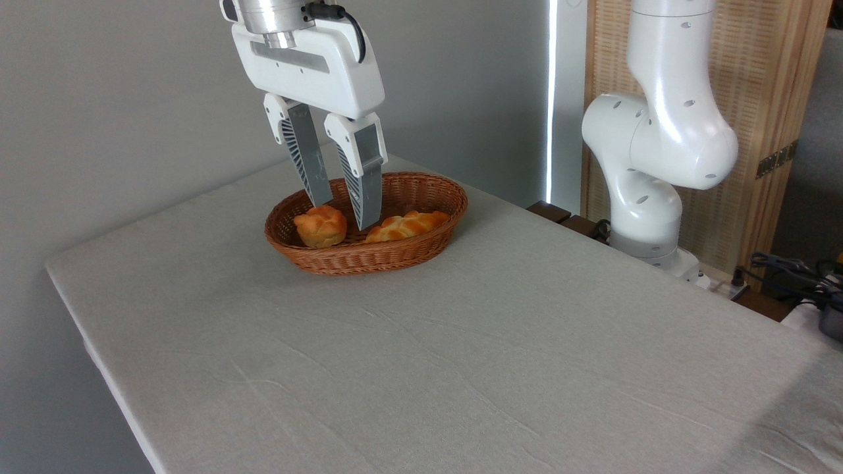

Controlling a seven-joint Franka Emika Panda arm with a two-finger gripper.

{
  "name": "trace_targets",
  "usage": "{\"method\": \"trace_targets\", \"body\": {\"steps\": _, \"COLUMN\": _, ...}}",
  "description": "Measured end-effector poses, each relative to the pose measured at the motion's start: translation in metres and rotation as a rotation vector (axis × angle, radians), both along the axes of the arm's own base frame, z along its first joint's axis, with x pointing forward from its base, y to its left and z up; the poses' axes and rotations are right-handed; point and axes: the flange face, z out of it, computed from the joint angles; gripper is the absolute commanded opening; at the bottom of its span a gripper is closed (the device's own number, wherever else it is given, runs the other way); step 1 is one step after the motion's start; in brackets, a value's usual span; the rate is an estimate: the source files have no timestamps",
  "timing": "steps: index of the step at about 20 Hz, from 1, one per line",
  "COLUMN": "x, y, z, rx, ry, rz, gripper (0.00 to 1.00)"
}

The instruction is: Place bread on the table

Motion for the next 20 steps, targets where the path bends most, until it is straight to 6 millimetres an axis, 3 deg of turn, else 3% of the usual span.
{"method": "trace_targets", "body": {"steps": 15, "x": -0.002, "y": -0.005, "z": -0.002, "rx": -0.001, "ry": 0.006, "rz": -0.014, "gripper": 1.0}}
{"method": "trace_targets", "body": {"steps": 20, "x": -0.034, "y": -0.023, "z": -0.009, "rx": -0.052, "ry": 0.028, "rz": -0.041, "gripper": 1.0}}
